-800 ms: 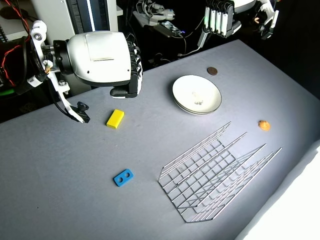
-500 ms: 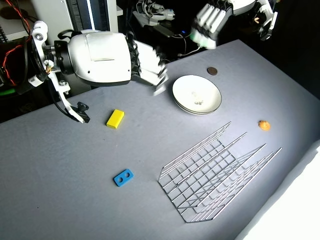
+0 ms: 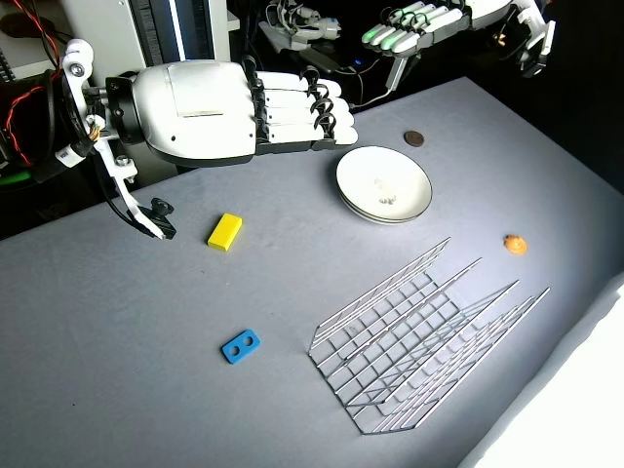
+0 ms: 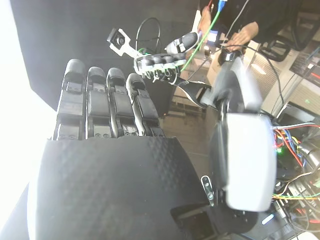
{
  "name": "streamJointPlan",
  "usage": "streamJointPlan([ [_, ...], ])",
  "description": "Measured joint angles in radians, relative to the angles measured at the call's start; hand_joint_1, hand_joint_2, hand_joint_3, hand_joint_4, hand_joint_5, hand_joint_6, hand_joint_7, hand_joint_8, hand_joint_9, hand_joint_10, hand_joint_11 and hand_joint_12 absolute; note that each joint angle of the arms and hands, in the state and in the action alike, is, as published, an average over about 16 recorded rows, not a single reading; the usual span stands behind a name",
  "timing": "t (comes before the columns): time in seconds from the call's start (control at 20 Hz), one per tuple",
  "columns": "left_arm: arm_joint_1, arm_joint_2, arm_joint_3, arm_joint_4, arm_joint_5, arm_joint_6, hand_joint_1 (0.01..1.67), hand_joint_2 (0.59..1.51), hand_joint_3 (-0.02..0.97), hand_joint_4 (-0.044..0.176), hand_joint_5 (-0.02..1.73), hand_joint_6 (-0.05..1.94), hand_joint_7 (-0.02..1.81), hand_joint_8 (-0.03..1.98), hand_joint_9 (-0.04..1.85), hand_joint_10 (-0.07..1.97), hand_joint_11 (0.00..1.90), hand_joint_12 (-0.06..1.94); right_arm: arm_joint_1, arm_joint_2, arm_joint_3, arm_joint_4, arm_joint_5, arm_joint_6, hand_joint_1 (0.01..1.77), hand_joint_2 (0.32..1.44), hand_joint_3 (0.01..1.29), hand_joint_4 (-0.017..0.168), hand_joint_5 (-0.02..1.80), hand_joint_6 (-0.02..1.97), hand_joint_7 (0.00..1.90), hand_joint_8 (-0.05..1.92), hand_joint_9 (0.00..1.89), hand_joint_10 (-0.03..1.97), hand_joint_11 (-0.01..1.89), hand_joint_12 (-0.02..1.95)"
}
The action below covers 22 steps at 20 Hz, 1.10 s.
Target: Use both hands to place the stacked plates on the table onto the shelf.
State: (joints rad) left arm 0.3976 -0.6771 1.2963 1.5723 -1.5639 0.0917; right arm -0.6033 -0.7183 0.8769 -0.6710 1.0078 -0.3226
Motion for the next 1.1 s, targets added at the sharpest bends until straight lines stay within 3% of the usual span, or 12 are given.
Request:
streamJointPlan([
  [0.4,0.021,0.004,0.007,0.007,0.013,-0.006,0.02,1.181,-0.010,-0.002,0.02,0.00,0.02,-0.01,0.02,0.00,0.02,-0.01,0.051,-0.023,0.003,-0.045,-0.111,0.030,1.10,0.92,0.02,-0.001,0.01,0.02,0.01,0.02,0.02,0.01,0.02,0.01],
  [0.75,0.047,0.014,-0.008,0.048,0.063,-0.002,0.02,1.184,-0.010,-0.002,0.05,0.00,0.02,-0.01,0.02,0.00,0.02,-0.01,0.090,-0.060,0.013,-0.070,-0.185,0.035,1.16,0.85,0.02,-0.003,0.01,0.02,0.01,0.01,0.02,0.00,0.02,0.00],
  [1.1,0.118,0.020,-0.020,0.101,0.179,0.003,0.02,1.183,-0.009,-0.002,0.07,0.00,0.03,0.00,0.02,0.00,0.02,-0.01,0.089,-0.082,0.025,-0.098,-0.152,0.021,1.15,0.85,0.02,-0.004,0.01,0.02,0.01,0.01,0.02,0.00,0.02,0.00],
])
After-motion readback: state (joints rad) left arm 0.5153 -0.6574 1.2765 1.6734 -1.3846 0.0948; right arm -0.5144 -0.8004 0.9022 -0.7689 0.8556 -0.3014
